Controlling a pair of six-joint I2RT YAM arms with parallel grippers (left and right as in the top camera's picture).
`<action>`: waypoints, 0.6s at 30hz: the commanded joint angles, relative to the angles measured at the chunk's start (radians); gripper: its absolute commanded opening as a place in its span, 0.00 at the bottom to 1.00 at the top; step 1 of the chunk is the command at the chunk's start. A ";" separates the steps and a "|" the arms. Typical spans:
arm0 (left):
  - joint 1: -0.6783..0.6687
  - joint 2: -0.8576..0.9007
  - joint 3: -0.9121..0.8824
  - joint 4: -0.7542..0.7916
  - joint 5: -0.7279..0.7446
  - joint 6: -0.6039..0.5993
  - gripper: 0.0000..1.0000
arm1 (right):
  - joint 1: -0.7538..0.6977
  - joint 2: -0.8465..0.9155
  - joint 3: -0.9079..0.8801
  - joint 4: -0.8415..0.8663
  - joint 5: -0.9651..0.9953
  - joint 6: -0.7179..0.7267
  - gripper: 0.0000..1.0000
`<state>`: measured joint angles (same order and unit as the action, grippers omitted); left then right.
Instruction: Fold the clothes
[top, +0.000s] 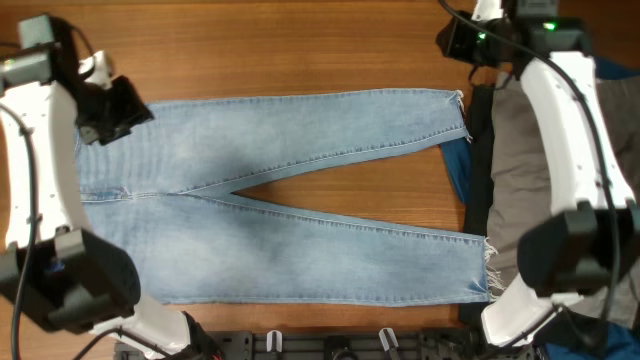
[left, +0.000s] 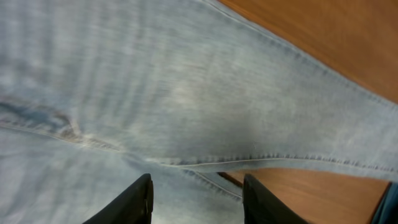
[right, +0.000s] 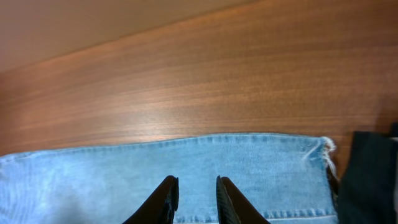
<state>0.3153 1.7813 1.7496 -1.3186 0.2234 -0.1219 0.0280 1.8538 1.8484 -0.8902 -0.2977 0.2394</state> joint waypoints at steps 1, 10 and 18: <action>0.085 -0.121 0.016 -0.024 -0.013 -0.051 0.47 | 0.002 -0.055 0.017 -0.050 0.012 -0.019 0.24; 0.328 -0.277 0.016 -0.121 -0.199 -0.201 0.57 | 0.006 -0.110 0.017 -0.327 0.012 -0.019 0.24; 0.431 -0.273 -0.066 -0.067 -0.027 -0.098 0.59 | 0.031 -0.104 -0.093 -0.346 0.014 0.031 0.28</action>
<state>0.7471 1.5066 1.7317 -1.4189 0.0639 -0.2947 0.0521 1.7584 1.8347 -1.2846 -0.2905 0.2420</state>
